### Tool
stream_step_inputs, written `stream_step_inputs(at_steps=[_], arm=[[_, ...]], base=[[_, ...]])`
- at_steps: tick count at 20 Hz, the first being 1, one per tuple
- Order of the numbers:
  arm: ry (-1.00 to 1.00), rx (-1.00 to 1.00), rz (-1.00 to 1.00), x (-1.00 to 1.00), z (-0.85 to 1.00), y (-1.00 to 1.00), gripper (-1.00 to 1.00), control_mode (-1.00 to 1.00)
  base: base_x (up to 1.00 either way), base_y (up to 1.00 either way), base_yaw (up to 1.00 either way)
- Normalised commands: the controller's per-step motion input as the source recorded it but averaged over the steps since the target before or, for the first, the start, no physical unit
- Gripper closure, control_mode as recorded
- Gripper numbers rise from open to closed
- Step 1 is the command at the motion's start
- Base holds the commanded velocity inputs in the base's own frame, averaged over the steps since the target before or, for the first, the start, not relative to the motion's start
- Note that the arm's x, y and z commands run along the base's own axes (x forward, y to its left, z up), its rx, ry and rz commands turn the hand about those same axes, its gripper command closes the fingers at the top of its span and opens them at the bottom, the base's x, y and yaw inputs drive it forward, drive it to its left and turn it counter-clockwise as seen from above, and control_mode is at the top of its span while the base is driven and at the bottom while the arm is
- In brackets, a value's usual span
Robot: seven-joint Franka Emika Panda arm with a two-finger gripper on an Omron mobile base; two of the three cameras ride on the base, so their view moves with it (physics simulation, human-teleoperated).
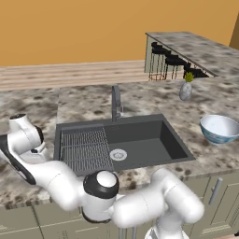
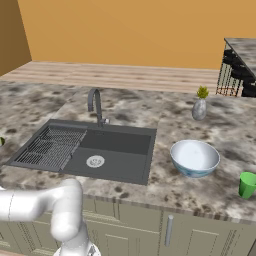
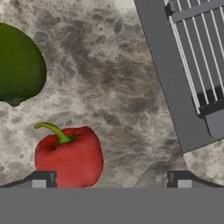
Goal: Remove the bell pepper and lime from the sink. Then move the bowl and cup from the counter to the sink for washing.
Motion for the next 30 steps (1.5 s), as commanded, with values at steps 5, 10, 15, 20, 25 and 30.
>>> stream_step_inputs(at_steps=[5, 10, 15, 20, 25, 30], arm=[[-0.08, 0.00, -0.20, -0.12, 0.19, -0.47, -1.00, -1.00], [-0.05, 0.00, -0.20, -0.11, 0.18, -0.48, -1.00, -1.00], [-0.02, 0.00, -0.19, -0.03, 0.27, -0.45, -1.00, -1.00], [0.00, 0.02, -0.16, -0.03, 0.34, -0.44, -1.00, -1.00], [0.00, 0.03, -0.09, -0.08, 0.35, -0.44, -1.00, -1.00], [0.00, 0.01, -0.03, -0.12, 0.31, -0.49, -1.00, -1.00]], base=[[0.00, 0.00, 0.00], [0.00, 0.00, 0.00], [0.00, 0.00, 0.00], [0.00, 0.00, 0.00], [0.00, 0.00, 0.00], [0.00, 0.00, 0.00]])
